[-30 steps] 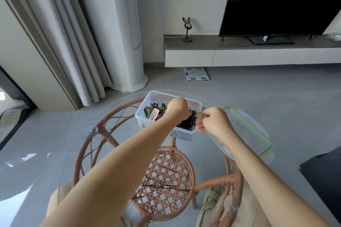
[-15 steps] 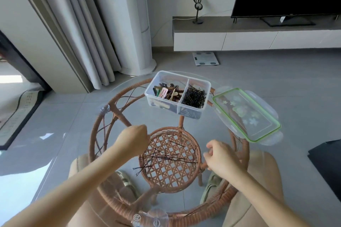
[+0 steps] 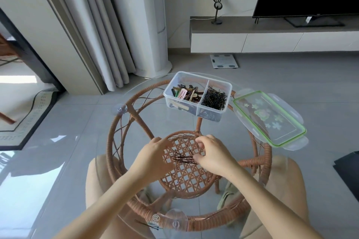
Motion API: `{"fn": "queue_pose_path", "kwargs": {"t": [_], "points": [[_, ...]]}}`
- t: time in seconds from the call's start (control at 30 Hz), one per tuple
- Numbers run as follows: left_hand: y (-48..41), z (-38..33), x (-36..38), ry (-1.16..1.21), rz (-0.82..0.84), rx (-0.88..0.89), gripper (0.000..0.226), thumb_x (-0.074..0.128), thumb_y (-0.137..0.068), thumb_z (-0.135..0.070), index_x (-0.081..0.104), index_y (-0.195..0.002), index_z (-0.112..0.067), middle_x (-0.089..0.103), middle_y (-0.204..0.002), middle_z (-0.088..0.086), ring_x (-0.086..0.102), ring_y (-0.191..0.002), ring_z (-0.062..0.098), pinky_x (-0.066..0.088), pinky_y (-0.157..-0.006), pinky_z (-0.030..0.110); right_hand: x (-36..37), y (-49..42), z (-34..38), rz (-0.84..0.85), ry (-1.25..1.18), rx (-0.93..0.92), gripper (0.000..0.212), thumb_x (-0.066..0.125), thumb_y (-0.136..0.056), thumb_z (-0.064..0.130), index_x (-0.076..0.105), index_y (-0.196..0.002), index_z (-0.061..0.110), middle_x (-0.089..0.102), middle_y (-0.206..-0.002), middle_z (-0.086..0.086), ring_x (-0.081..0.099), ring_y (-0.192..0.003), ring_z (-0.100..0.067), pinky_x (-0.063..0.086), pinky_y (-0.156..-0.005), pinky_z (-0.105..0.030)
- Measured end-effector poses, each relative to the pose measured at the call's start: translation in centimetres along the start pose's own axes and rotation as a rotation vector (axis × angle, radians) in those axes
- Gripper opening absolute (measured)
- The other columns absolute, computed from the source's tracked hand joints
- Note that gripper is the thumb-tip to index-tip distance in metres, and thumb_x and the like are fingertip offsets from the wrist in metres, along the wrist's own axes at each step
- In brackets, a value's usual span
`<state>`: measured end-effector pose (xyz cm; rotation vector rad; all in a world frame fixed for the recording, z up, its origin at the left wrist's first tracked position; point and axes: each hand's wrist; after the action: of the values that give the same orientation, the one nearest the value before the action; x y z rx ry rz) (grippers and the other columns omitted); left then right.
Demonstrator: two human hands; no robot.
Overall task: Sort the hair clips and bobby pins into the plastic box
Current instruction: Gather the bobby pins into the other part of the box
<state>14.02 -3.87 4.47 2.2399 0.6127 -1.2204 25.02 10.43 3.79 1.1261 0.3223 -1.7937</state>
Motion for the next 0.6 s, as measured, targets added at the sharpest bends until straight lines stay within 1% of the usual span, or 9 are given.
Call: {"fn": "queue_pose_path", "kwargs": {"t": [0.07,0.13,0.23,0.33,0.4,0.47,0.53,0.6], "points": [[0.6,1.3,-0.1,-0.151,0.012,0.035,0.072,0.07,-0.073,-0.041,0.039,-0.136,-0.029,0.045,-0.13,-0.003,0.045,-0.117,0.016,0.045,-0.097,0.027,-0.3,-0.1,-0.7,0.078,0.086,-0.017,0.078,0.068,-0.074,0.047,0.036,-0.137,0.014,0.039,-0.137,-0.005,0.036,-0.128,-0.022,0.036,-0.105,-0.036],[0.8,2.3,0.1,-0.273,0.034,0.053,0.085,0.068,-0.067,-0.057,0.032,-0.14,-0.032,0.04,-0.133,-0.002,0.037,-0.122,0.018,0.039,-0.101,0.03,0.1,-0.2,-0.4,0.102,0.196,-0.056,0.094,0.071,-0.063,0.059,0.034,-0.136,0.014,0.036,-0.138,-0.006,0.032,-0.129,-0.023,0.034,-0.105,-0.038],[0.9,2.7,0.4,-0.303,0.045,0.086,0.094,0.065,-0.063,-0.068,0.028,-0.142,-0.032,0.037,-0.135,-0.003,0.034,-0.124,0.017,0.037,-0.104,0.031,1.7,-0.3,0.9,0.044,0.292,-0.151,0.094,0.07,-0.061,0.063,0.037,-0.132,0.011,0.041,-0.133,-0.007,0.035,-0.123,-0.025,0.034,-0.103,-0.037],[0.6,2.6,0.0,-0.231,0.061,0.116,0.093,0.063,-0.064,-0.067,0.027,-0.142,-0.031,0.037,-0.134,-0.003,0.037,-0.124,0.017,0.037,-0.104,0.029,3.3,0.1,2.0,-0.004,0.306,-0.211,0.093,0.066,-0.062,0.069,0.04,-0.128,0.008,0.044,-0.127,-0.008,0.038,-0.117,-0.024,0.035,-0.1,-0.035],[0.4,3.0,-0.5,-0.169,0.081,0.105,0.085,0.067,-0.069,-0.055,0.031,-0.141,-0.03,0.04,-0.131,-0.002,0.042,-0.121,0.018,0.043,-0.101,0.028,4.1,0.5,2.3,-0.033,0.291,-0.225,0.083,0.064,-0.069,0.063,0.042,-0.127,0.008,0.044,-0.126,-0.009,0.038,-0.117,-0.024,0.035,-0.099,-0.033],[0.4,3.6,-0.8,-0.186,0.085,0.103,0.071,0.071,-0.074,-0.042,0.04,-0.136,-0.028,0.043,-0.129,-0.002,0.047,-0.117,0.017,0.046,-0.097,0.027,4.6,0.8,2.5,-0.061,0.25,-0.256,0.063,0.062,-0.079,0.05,0.046,-0.124,0.008,0.046,-0.125,-0.007,0.039,-0.117,-0.023,0.036,-0.098,-0.031],[0.7,4.1,-0.8,-0.212,0.075,0.106,0.057,0.07,-0.077,-0.038,0.048,-0.128,-0.026,0.047,-0.126,-0.003,0.05,-0.112,0.016,0.047,-0.094,0.027,5.0,0.9,2.8,-0.095,0.19,-0.295,0.041,0.059,-0.087,0.031,0.052,-0.121,0.01,0.051,-0.122,-0.006,0.042,-0.115,-0.021,0.039,-0.097,-0.028],[0.9,4.4,-0.5,-0.198,0.056,0.112,0.05,0.069,-0.079,-0.037,0.052,-0.124,-0.025,0.051,-0.122,-0.003,0.053,-0.108,0.015,0.049,-0.091,0.027,5.3,0.8,2.9,-0.118,0.149,-0.318,0.029,0.056,-0.089,0.015,0.057,-0.117,0.009,0.055,-0.117,-0.006,0.046,-0.111,-0.021,0.042,-0.094,-0.028]]}}
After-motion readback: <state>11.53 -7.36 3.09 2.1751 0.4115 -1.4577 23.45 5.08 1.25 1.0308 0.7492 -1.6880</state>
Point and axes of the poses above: each hand's wrist, its own y-axis away from the middle knuckle, its own x-axis out of the palm, z = x × y
